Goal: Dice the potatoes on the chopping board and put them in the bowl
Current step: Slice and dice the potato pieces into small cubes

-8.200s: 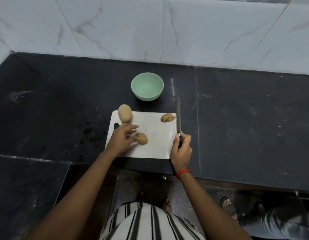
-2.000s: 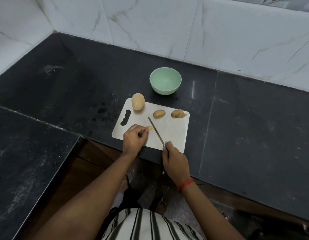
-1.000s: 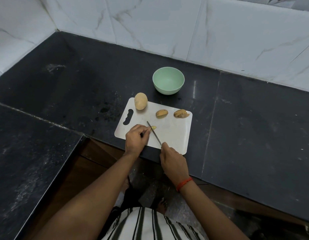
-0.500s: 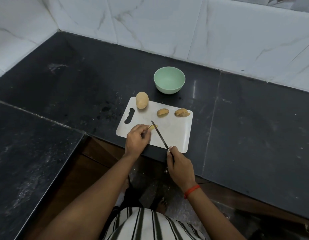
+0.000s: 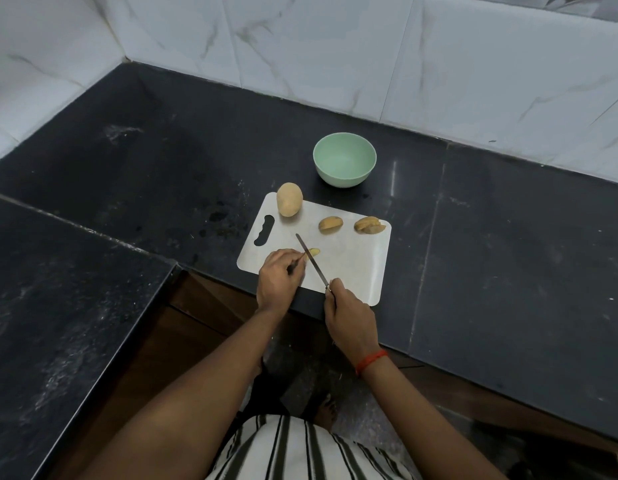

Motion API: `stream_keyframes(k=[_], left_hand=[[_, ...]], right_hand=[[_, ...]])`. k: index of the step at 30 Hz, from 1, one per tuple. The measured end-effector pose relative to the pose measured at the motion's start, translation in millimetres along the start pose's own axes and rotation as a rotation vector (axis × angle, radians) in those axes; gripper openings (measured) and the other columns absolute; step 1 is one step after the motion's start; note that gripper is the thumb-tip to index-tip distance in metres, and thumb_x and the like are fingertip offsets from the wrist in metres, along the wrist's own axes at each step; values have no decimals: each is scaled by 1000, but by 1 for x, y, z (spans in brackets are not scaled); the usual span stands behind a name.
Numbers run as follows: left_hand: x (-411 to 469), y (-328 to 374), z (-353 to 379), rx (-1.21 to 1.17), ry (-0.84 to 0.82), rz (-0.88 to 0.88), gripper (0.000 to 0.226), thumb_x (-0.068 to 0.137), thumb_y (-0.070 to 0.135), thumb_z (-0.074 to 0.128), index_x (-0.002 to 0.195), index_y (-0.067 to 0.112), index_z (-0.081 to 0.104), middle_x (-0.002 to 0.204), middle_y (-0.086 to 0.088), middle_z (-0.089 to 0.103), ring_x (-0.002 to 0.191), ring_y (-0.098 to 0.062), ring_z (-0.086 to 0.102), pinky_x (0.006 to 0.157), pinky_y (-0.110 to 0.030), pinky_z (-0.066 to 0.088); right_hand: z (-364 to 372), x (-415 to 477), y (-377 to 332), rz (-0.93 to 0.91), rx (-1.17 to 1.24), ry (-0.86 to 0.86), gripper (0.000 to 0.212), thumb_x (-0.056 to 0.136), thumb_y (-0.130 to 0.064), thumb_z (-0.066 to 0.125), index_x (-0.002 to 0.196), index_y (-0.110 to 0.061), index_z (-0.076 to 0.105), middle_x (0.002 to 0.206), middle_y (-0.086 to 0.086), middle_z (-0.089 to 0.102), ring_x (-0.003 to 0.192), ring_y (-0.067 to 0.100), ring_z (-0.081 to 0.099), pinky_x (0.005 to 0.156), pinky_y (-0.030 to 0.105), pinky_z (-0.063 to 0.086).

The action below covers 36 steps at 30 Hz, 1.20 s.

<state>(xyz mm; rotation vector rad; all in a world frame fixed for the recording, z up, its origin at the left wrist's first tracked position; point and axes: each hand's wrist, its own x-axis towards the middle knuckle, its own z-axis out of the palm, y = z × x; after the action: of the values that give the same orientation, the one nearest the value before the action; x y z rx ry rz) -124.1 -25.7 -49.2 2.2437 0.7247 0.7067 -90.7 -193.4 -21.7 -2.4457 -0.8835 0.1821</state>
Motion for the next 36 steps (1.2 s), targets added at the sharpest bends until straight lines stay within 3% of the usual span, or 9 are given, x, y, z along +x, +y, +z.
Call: stream_keyframes(k=[4, 8, 12, 16, 21, 25, 30, 36], left_hand=[[1, 0, -1, 17, -5, 20, 11, 93, 17, 72, 97, 8, 77, 96, 0, 73, 91, -14, 63, 81, -25, 51], [1, -1, -1, 21, -21, 26, 10, 93, 15, 72, 98, 8, 77, 97, -1, 73, 92, -14, 63, 80, -26, 52], [2, -1, -1, 3, -21, 16, 10, 93, 14, 72, 96, 6, 77, 97, -1, 72, 92, -15, 63, 81, -26, 52], [2, -2, 0, -6, -18, 4, 9, 93, 15, 72, 91, 6, 76, 96, -1, 71, 92, -14, 62, 81, -25, 50], [2, -3, 1, -19, -26, -11, 9, 92, 15, 73, 88, 6, 74, 98, 1, 70, 93, -12, 60, 82, -28, 52], [2, -5, -2, -51, -22, -17, 13, 90, 17, 76, 98, 7, 76, 100, 1, 71, 91, -15, 65, 82, -31, 56], [1, -1, -3, -44, -33, -15, 12, 91, 16, 73, 99, 6, 77, 103, -1, 72, 92, -14, 67, 84, -33, 58], [-1, -3, -2, -47, -18, -36, 12, 90, 10, 73, 79, 6, 74, 102, -3, 71, 95, -14, 67, 83, -34, 58]], right_hand=[[5, 7, -7, 6, -38, -11, 18, 105, -30, 35, 89, -26, 28, 69, 1, 56, 55, 29, 54, 49, 41, 48], [5, 16, -11, -8, -48, -54, 13, 105, -28, 37, 94, -26, 31, 72, 2, 57, 55, 23, 50, 47, 33, 37], [4, 1, -1, -3, -99, -91, 10, 103, -29, 38, 97, -24, 32, 77, 5, 60, 62, 35, 59, 52, 41, 49], [-1, -29, 13, 21, -105, -92, 7, 102, -31, 40, 103, -25, 37, 83, 4, 60, 67, 40, 62, 55, 41, 48], [-9, -58, 20, 36, -56, -31, 22, 102, -43, 24, 93, -26, 35, 70, -2, 54, 55, 32, 57, 51, 45, 50], [-9, -35, 10, 30, 96, 77, 19, 106, -36, 35, 91, -25, 36, 68, -4, 52, 57, 27, 55, 50, 42, 46], [1, 7, -8, -6, 123, 57, 18, 106, -30, 38, 90, -23, 35, 67, -4, 53, 55, 19, 50, 50, 38, 45], [6, 7, -4, -20, 51, 29, 18, 106, -29, 38, 90, -22, 35, 67, -1, 56, 55, 25, 53, 50, 39, 45]])
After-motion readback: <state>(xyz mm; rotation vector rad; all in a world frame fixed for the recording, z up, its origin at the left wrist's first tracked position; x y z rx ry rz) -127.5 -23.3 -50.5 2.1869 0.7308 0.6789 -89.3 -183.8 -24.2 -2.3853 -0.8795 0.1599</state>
